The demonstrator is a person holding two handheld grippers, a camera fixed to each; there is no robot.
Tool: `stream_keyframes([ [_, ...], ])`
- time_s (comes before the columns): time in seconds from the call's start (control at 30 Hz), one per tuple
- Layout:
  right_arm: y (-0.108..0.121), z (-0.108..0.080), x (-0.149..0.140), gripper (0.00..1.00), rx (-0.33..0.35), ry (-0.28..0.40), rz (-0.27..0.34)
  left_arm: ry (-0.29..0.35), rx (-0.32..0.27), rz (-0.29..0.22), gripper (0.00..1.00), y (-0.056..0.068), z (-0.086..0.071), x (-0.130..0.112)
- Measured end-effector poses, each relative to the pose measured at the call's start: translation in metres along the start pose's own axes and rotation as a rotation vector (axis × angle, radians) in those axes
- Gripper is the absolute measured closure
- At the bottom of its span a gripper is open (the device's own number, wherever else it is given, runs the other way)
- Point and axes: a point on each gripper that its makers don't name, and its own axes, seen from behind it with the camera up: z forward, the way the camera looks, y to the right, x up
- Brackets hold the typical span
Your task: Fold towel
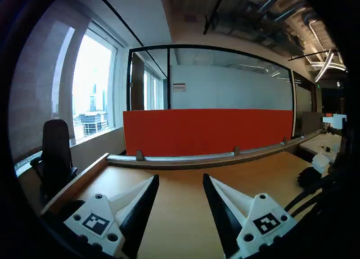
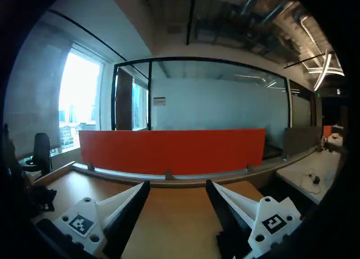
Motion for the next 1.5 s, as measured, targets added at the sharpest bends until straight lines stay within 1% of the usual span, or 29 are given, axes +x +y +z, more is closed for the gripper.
stream_keyframes([
  [0.17, -0.002, -0.005, 0.001, 0.04, -0.004, 0.008, 0.001, 0.018, 0.011, 0.014, 0.29, -0.002, -0.003, -0.014],
  [0.4, -0.007, -0.011, -0.001, 0.04, 0.008, 0.009, 0.003, 0.045, 0.021, 0.029, 0.29, -0.003, -0.007, -0.034],
  [0.57, -0.014, -0.012, -0.009, 0.04, 0.023, 0.009, 0.006, 0.066, 0.029, 0.036, 0.29, -0.002, -0.008, -0.046],
  [0.7, -0.019, -0.010, -0.018, 0.04, 0.031, 0.005, -0.002, 0.082, 0.036, 0.038, 0.29, -0.003, -0.008, -0.054],
  [0.8, -0.020, -0.009, -0.022, 0.04, 0.028, 0.004, -0.008, 0.092, 0.043, 0.038, 0.29, -0.007, -0.009, -0.062],
  [1.07, -0.021, -0.007, -0.031, 0.04, 0.022, 0.006, -0.008, 0.109, 0.068, 0.017, 0.29, -0.021, -0.005, -0.089],
  [1.37, -0.023, 0.001, -0.052, 0.04, 0.021, 0.003, -0.023, 0.120, 0.086, -0.002, 0.29, -0.028, 0.002, -0.120],
  [1.5, -0.025, 0.005, -0.059, 0.04, 0.023, 0.004, -0.028, 0.114, 0.091, -0.006, 0.29, -0.030, 0.005, -0.135],
])
